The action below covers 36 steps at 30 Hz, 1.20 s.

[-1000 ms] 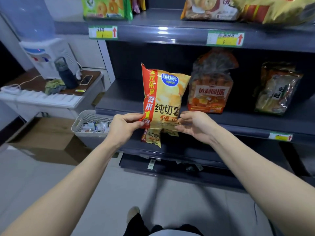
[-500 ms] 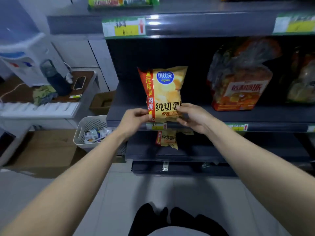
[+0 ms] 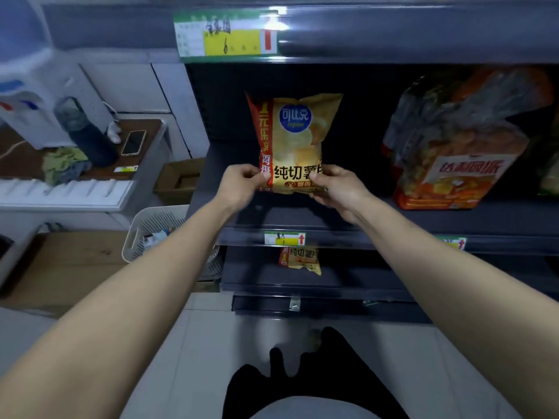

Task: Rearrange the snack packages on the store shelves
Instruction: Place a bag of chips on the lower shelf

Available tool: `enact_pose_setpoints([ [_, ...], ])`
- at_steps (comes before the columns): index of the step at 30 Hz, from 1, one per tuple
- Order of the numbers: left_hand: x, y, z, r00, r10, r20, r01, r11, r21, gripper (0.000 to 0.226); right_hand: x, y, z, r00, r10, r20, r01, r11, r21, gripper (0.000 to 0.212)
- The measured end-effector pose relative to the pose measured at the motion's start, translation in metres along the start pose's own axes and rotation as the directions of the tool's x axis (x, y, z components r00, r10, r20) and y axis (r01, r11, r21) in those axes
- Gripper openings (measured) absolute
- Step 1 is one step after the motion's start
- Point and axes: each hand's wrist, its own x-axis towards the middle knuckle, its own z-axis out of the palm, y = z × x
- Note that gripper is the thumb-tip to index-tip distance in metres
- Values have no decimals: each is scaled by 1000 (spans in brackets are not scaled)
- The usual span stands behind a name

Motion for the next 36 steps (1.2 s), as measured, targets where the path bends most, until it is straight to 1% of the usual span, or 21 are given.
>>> enact_pose_setpoints([
  [2,13,-3,2,1000,0,-26,0,1000,19,29,14,1,1,1000,-6,0,6,997,-81,42],
  [4,26,-8,7,999,2,-47,0,1000,30,30,27,3,1,1000,-11,-8,10,990,-138,45],
  [12,66,-42,33,990,-4,-142,6,1000,12,21,73,20,-1,997,-74,-30,65,972,-226,51],
  [18,108,-48,37,985,-18,-170,29,997,65,21,105,13,5,992,-122,-30,106,940,-325,60],
  [22,127,-57,40,981,24,-191,-20,1000,24,18,121,12,9,990,-136,22,135,928,-346,54],
  [24,138,-59,38,979,41,-198,-34,999,38,17,127,8,12,988,-151,39,155,927,-342,52],
  [30,169,-56,31,972,13,-234,7,996,84,21,146,-6,20,990,-112,89,137,917,-375,51],
  [36,179,-56,33,968,-7,-249,29,996,87,22,155,-2,22,992,-102,81,126,907,-402,53],
])
